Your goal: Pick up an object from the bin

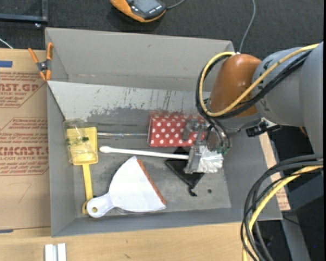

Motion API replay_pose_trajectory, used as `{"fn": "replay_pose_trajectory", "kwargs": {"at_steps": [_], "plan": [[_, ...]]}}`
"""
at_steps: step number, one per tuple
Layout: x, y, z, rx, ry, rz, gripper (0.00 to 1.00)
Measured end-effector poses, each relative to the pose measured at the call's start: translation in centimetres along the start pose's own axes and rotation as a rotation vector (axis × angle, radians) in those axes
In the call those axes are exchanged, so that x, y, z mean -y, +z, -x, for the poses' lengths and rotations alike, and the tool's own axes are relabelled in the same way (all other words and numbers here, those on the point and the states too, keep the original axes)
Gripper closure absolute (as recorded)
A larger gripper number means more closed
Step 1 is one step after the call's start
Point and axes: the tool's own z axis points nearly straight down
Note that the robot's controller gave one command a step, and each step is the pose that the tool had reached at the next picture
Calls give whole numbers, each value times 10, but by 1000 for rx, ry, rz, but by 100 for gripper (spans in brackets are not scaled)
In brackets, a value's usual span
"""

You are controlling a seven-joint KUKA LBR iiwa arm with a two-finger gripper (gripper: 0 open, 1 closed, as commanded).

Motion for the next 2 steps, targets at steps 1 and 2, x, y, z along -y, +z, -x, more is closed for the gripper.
{"fn": "replay_pose_trajectory", "kwargs": {"at_steps": [1,2], "plan": [[-16,31,-20,-52,48,-4,0],[-14,30,-21,-9,121,1,100]]}}
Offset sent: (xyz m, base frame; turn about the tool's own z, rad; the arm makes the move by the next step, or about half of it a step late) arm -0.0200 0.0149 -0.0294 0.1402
